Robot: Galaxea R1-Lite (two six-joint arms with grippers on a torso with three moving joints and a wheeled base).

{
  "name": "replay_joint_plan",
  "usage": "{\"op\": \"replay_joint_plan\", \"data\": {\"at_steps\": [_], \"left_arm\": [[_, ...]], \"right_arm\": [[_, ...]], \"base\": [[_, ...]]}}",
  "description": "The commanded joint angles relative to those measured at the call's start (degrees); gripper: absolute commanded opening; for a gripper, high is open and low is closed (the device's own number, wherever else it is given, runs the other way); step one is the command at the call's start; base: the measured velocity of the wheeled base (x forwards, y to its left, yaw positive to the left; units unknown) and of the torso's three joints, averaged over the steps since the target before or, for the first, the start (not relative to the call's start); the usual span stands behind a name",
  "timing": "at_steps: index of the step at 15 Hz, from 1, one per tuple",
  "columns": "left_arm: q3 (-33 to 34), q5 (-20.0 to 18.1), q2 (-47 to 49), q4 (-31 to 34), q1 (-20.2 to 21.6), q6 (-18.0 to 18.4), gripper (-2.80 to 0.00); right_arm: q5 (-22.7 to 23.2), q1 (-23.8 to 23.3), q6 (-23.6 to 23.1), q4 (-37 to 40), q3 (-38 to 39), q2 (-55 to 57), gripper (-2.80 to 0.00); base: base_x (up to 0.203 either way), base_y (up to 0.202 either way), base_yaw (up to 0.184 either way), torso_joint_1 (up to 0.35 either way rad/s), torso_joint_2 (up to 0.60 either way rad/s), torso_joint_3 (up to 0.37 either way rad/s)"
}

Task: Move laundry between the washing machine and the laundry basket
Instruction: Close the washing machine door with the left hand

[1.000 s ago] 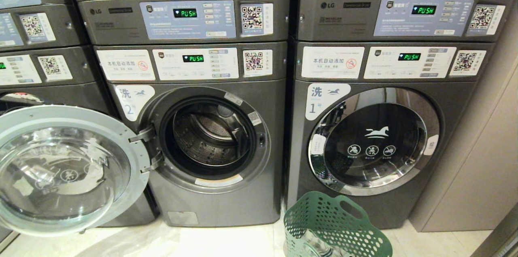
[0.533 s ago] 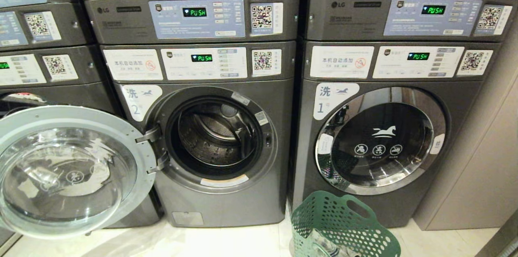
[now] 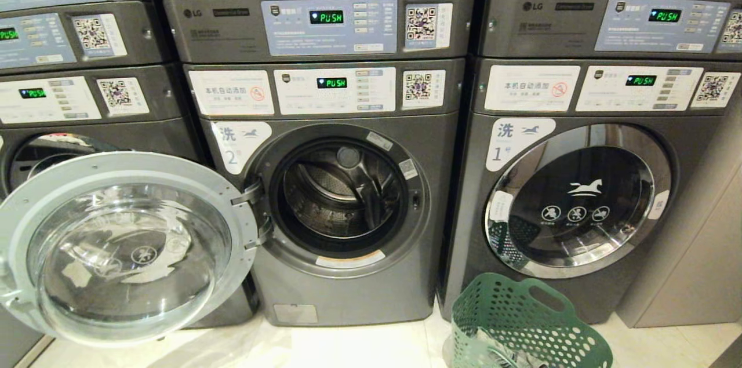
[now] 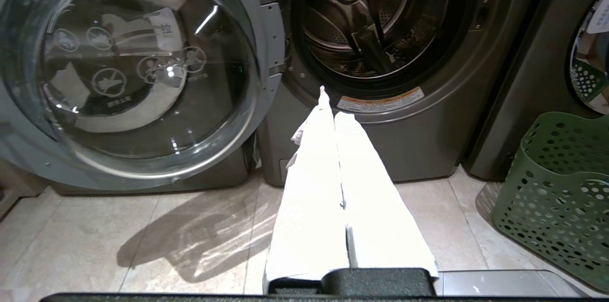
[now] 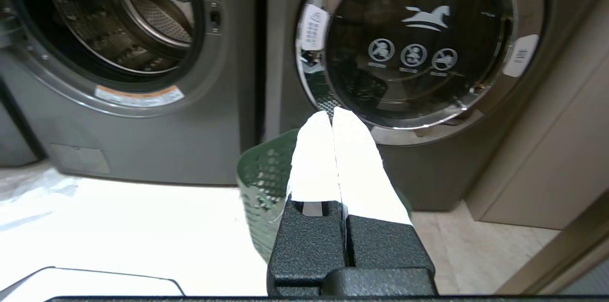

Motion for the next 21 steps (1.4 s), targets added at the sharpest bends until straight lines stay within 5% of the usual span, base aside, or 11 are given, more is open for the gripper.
{"op": "replay_joint_plan", "data": {"at_steps": [1,8,13,17,21], "left_arm": [[-0.01,-0.01,0.02,0.02,0.04,0.01,-2.80],[0.08,-0.27,0.02,0.10,0.04,1.27,-2.80],[-1.39,-0.90,0.10,0.61,0.04,3.95,-2.80],[-20.65,-0.17,7.92,3.99,0.05,5.45,-2.80],[-44.55,3.94,40.06,5.82,0.14,3.06,-2.80]], "right_arm": [[0.02,0.04,-0.05,-0.01,0.00,0.06,-2.80],[-0.03,-0.02,0.48,0.03,0.00,0.03,-2.80],[-0.06,-0.02,0.57,-0.01,0.00,0.06,-2.80],[0.11,-0.02,0.15,0.08,0.00,0.06,-2.80],[0.02,-0.02,0.39,0.08,0.00,0.06,-2.80]], "base": [[0.000,0.198,0.000,-0.001,0.01,0.005],[0.000,0.191,-0.003,0.003,0.00,0.002],[0.000,0.034,0.000,0.001,0.00,0.002],[0.000,0.000,0.000,0.000,0.00,0.000],[0.000,0.000,0.000,0.000,0.00,0.000]]}}
